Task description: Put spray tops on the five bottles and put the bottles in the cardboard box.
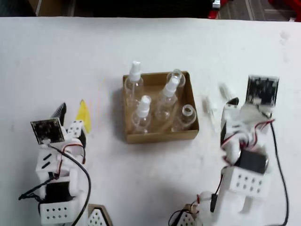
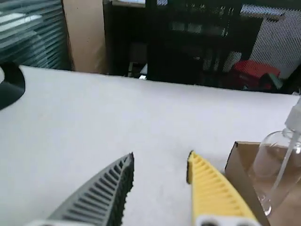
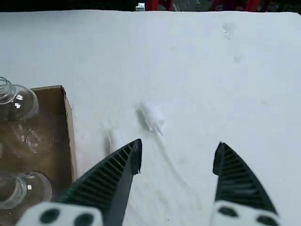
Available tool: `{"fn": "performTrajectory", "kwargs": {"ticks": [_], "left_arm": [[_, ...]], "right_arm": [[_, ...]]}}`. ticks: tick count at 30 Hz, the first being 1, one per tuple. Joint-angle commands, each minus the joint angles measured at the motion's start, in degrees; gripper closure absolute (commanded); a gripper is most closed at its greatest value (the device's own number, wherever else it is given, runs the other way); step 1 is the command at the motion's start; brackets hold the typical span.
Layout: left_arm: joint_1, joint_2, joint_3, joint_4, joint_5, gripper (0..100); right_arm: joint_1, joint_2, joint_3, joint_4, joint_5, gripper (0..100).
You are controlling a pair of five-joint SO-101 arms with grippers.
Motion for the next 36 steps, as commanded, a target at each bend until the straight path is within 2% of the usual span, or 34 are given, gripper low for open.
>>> {"fn": "performTrajectory", "kwargs": {"ticks": [1,8,15,20,27,36], "left_arm": [[2.86,-0.04,-0.09,-0.09,-2.29,83],[8.13,-0.04,-0.09,3.78,-7.74,83],[8.48,0.04,0.00,4.04,-8.00,83],[8.48,0.13,0.00,4.66,-8.09,83],[8.48,0.04,0.00,4.48,-8.09,83],[8.57,0.04,0.00,4.48,-8.09,83]], "right_arm": [[0.22,15.78,-17.67,10.51,5.19,77.2],[2.33,42.59,-41.32,20.62,11.69,77.2],[0.31,69.58,-63.21,23.96,21.36,77.2],[-1.01,85.58,-79.12,25.01,21.89,77.2],[-2.77,105.19,-103.30,34.15,21.98,77.2],[-0.75,124.26,-131.08,41.71,22.51,77.2]]}}
